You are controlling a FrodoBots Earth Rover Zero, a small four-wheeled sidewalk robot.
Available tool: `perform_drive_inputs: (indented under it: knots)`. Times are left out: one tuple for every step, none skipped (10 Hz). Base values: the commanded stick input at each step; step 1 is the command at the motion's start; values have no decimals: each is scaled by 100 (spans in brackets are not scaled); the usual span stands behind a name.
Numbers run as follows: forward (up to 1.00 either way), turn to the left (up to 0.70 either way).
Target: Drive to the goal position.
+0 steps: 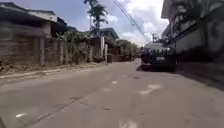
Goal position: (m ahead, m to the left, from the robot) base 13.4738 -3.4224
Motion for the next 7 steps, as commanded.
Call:
perform_drive_inputs:
  knots:
    - [100, 0]
    - [100, 0]
    - [100, 0]
    - [100, 0]
    - [100, 0]
    - [100, 0]
    - [100, 0]
